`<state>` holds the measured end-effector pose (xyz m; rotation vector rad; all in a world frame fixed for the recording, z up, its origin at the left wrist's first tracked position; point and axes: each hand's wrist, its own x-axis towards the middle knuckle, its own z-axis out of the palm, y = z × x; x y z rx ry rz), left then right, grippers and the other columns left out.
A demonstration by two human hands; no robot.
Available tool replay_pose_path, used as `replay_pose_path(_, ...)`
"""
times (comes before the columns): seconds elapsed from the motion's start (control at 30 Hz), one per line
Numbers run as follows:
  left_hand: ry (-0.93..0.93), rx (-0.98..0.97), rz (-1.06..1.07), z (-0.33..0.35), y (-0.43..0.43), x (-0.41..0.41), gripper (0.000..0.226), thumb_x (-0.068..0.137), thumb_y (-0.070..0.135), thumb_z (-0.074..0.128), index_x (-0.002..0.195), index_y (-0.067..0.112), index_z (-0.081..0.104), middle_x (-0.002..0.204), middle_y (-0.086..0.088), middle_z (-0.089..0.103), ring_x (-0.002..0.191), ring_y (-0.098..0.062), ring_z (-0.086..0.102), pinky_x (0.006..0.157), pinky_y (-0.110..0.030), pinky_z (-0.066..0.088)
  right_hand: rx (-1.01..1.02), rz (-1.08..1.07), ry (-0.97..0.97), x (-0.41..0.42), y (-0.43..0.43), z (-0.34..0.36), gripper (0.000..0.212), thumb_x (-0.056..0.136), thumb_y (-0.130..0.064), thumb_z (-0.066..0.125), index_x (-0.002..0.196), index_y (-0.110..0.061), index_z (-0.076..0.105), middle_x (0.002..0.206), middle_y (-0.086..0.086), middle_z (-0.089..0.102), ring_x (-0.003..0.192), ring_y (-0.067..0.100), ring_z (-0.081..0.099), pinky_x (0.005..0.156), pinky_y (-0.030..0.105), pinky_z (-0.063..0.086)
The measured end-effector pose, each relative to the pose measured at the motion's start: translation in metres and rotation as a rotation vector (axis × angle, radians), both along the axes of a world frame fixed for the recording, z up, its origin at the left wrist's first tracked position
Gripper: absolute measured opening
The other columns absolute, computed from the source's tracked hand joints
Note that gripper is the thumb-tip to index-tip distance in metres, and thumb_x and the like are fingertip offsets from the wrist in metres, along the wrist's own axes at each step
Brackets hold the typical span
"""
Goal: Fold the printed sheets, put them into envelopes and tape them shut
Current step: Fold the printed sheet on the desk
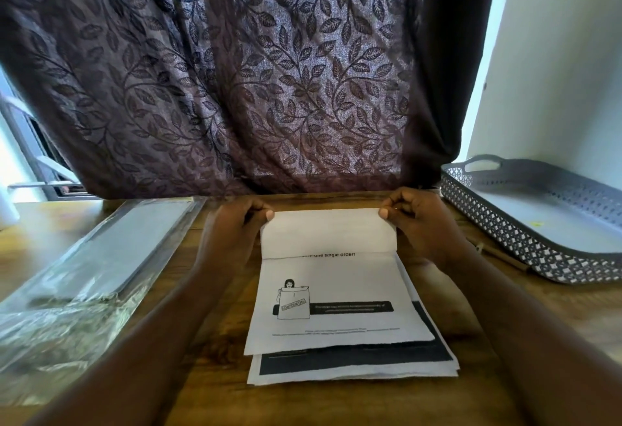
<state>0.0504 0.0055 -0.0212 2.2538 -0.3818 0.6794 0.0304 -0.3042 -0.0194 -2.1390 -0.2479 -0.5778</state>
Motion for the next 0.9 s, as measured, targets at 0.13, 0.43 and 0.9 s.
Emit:
replay_pose_path(0.13,0.027,-0.029,0.007,0.000,-0.002,-0.003,0.010,0.094,0.027,0.066,0.084,0.025,0.067,0.077,0.010,0.069,0.067,-0.003,0.065,0.065,-0.033,0.057,0.096,0.019,0.027,-0.002,0.001,0.000,0.004,0.091,-0.019,0.071,0.088,-0.019,0.069,0.081,0.006,0.074,0.082,0.031,0.070,0.081,0.058,0.058)
replay_pose_path(0.43,0.112,-0.309,-0.059,-0.001,-0.007,-0.001,0.020,0.091,0.044,0.064,0.102,0.028,0.058,0.096,0.011,0.069,0.083,-0.001,0.067,0.065,-0.020,0.054,0.464,0.195,0.364,-0.009,0.000,-0.004,0.021,0.091,-0.007,0.067,0.111,-0.009,0.071,0.105,0.011,0.077,0.097,0.031,0.075,0.095,0.056,0.055)
replay_pose_path(0.9,0.331,-0.674,-0.324,-0.005,-0.016,-0.004,0.016,0.096,0.009,0.060,0.111,0.007,0.066,0.103,-0.009,0.077,0.092,-0.023,0.074,0.078,-0.033,0.062,0.815,0.219,0.362,-0.011,-0.001,0.004,0.025,0.094,0.001,0.057,0.114,-0.006,0.069,0.112,0.016,0.074,0.098,0.034,0.073,0.083,0.047,0.060)
